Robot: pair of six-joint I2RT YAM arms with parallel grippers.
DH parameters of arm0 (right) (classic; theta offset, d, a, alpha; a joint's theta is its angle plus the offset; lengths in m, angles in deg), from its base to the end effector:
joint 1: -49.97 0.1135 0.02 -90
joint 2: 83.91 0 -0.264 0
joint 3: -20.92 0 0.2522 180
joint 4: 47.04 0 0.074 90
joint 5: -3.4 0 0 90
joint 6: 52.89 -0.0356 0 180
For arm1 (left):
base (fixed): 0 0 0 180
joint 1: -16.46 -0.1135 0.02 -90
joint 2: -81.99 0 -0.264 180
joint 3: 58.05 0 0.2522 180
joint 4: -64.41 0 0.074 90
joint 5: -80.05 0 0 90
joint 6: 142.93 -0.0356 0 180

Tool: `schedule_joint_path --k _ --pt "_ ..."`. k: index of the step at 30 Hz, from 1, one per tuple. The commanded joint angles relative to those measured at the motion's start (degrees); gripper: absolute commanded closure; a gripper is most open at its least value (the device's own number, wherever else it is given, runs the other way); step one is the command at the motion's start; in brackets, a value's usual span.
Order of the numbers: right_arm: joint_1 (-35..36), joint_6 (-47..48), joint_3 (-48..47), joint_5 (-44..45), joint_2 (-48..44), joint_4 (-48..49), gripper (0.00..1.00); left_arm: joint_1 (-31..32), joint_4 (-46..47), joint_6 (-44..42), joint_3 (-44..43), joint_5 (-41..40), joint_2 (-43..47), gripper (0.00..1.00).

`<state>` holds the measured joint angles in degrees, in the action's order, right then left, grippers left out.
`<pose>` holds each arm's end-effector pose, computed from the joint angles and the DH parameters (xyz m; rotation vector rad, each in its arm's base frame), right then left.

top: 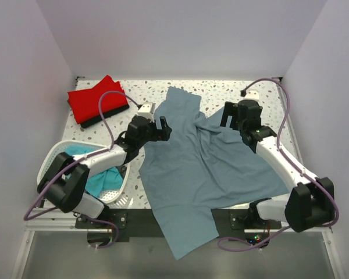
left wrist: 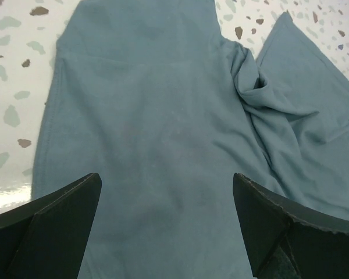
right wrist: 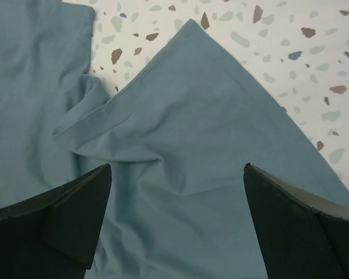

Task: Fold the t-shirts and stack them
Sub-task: Flatten the tshirt out

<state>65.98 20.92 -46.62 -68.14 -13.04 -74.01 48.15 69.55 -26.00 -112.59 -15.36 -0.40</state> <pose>0.2706 0.0659 0.2939 0.1954 2.0606 0.0062 0.2647 -0.1595 0.2151 0.0203 2.0103 -0.5719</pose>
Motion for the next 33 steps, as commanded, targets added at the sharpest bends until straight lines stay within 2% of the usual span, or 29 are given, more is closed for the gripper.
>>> schedule_joint_path --k 1,7,12,17,26,33 --pt "0.07 -3.24 -0.62 -3.34 4.53 6.97 0.01 1.01 5.1 2.33 -4.91 0.84 -5.84 0.0" --pt "-0.1 -4.47 -4.13 -3.69 15.07 7.23 0.01 1.72 2.38 3.47 -11.42 -1.44 -15.68 0.0" --pt "-0.63 -5.35 -9.5 -4.83 25.17 6.71 0.01 1.72 0.71 3.03 -14.68 -3.64 -19.56 0.0" --pt "-1.24 -6.22 -11.26 -5.45 30.11 8.02 0.01 1.54 -0.7 1.72 -17.67 -4.43 -22.81 0.0" --pt "-3.0 -7.02 -14.77 -6.5 36.44 6.71 0.01 -1.44 0.34 3.2 -18.82 -0.05 -27.12 0.0" --pt "-5.72 -8.69 -17.58 -9.05 40.21 5.13 0.01 -5.93 3.34 5.4 -18.11 7.23 -29.66 0.0"
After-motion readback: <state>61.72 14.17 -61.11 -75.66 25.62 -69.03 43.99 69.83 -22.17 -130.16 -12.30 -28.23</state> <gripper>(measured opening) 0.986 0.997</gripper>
